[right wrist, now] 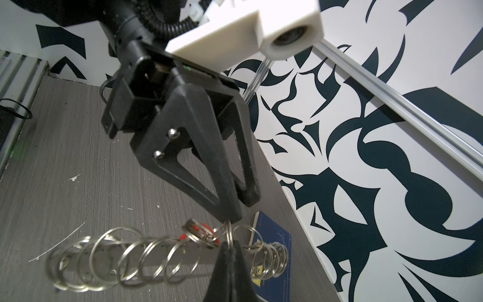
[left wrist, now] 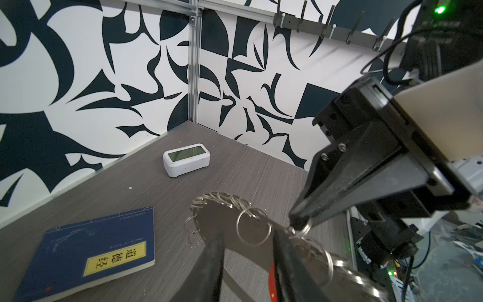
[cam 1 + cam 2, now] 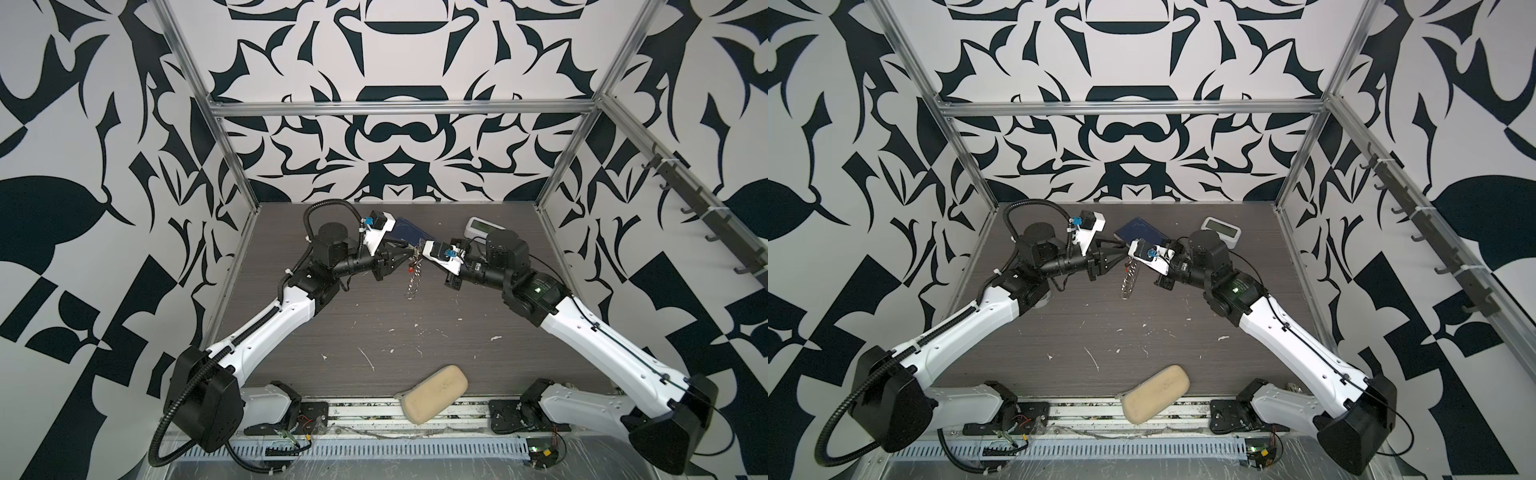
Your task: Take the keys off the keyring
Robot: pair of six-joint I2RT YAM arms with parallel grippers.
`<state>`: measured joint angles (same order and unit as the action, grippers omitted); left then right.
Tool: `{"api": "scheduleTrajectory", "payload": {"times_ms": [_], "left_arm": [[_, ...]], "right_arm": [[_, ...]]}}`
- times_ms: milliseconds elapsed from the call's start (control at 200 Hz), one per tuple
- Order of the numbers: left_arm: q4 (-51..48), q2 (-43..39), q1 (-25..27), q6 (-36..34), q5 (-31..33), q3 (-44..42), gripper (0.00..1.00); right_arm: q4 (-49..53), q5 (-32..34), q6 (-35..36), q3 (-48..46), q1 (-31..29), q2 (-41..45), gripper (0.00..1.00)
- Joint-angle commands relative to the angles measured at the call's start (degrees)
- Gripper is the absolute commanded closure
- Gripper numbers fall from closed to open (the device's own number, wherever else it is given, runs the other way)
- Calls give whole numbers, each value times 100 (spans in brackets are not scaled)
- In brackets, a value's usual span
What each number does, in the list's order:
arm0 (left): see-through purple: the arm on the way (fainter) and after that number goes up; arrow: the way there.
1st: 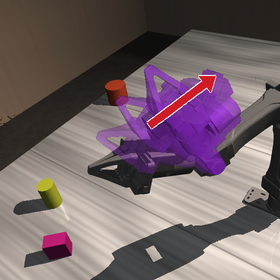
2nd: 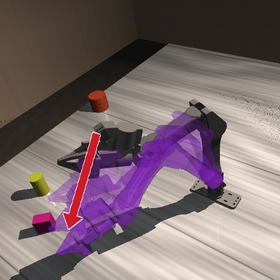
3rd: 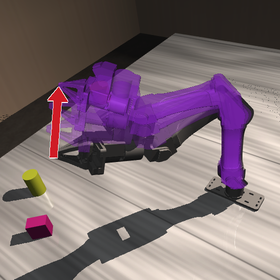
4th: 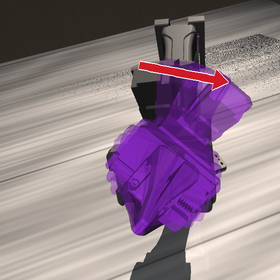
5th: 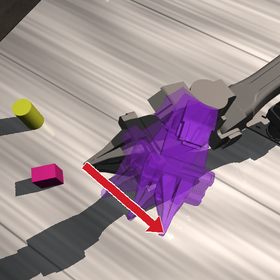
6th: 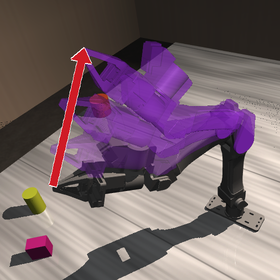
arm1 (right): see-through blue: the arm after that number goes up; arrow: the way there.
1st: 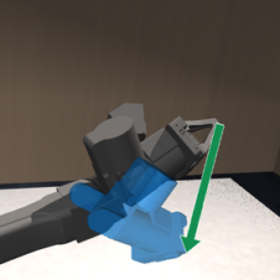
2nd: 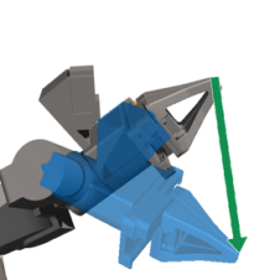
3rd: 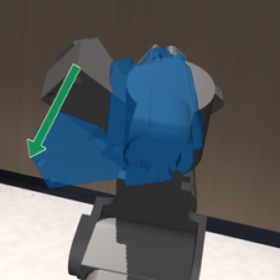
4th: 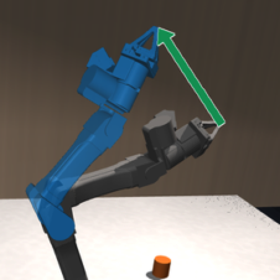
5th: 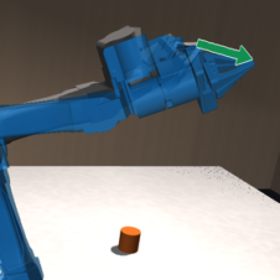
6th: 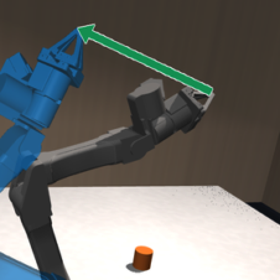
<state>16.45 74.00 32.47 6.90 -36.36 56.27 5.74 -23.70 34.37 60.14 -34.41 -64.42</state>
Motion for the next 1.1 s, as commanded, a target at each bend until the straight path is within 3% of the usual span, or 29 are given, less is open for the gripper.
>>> {"api": "scheduleTrajectory", "payload": {"times_ms": [0, 190, 510, 830, 1095], "left_arm": [[310, -52, -31, 254, -503, -96, 55], [303, -246, -118, 330, -957, -97, 49], [210, 98, -109, 304, -615, -24, 44], [240, 264, 3, 289, -706, 48, 44], [538, 456, 93, 443, -793, 119, 49]], "right_arm": [[-1032, -337, -20, -160, 202, 147, 100], [-1760, -842, -303, -446, 482, 177, 100], [-1982, -1064, -497, -447, 516, 141, 100], [-1959, -1256, -766, -341, 515, 123, 100], [-2181, -1381, -1087, -336, 514, 97, 100]]}}
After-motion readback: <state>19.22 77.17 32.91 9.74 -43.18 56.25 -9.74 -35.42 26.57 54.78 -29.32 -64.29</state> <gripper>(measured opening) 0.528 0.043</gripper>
